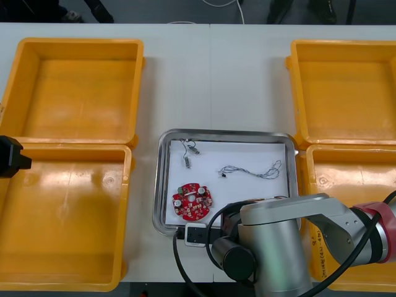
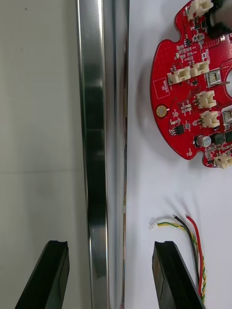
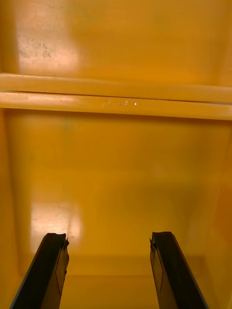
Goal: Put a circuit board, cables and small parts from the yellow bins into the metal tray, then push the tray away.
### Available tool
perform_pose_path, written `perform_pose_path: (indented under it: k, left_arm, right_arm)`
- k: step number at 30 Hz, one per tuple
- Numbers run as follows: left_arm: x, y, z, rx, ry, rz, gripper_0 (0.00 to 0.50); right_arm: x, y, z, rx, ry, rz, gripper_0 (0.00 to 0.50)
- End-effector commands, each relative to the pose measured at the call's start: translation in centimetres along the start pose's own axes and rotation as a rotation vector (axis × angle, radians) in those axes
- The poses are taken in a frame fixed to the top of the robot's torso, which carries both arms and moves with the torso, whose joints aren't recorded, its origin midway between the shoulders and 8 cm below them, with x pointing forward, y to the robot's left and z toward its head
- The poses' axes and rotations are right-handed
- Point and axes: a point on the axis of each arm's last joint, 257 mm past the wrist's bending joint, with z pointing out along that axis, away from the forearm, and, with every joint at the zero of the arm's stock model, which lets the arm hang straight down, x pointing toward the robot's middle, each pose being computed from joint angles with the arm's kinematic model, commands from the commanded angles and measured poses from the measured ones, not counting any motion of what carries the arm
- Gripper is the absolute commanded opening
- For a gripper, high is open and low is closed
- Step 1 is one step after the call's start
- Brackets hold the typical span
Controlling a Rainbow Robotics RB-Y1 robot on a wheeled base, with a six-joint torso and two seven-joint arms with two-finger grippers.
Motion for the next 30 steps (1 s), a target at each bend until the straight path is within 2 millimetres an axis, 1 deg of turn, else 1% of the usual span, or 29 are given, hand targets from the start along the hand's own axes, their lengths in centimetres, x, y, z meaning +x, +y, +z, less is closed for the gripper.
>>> perform_pose_path:
  k: [1, 9, 14, 20, 30]
  left_arm:
    - [0.0, 1.1, -1.1, -0.036, -0.015, 0.093, 0.500]
    - [0.0, 1.1, -1.1, -0.036, -0.015, 0.093, 0.500]
    - [0.0, 1.1, -1.1, -0.036, -0.015, 0.093, 0.500]
    - [0.0, 1.1, -1.1, -0.036, -0.015, 0.093, 0.500]
    - [0.0, 1.1, -1.1, -0.036, -0.015, 0.093, 0.500]
  right_arm:
    - [-0.9, 1.2, 0.2, -0.006, -0.026, -0.046, 0.500]
    - [-0.4, 1.9, 0.8, -0.004, -0.022, -0.028, 0.500]
    - [-0.6, 2.1, 0.9, 0.004, -0.029, -0.025, 0.500]
    - [-0.6, 1.9, 1.4, 0.024, -0.025, -0.018, 0.500]
    - [-0.8, 1.7, 1.4, 0.036, -0.030, -0.015, 0.500]
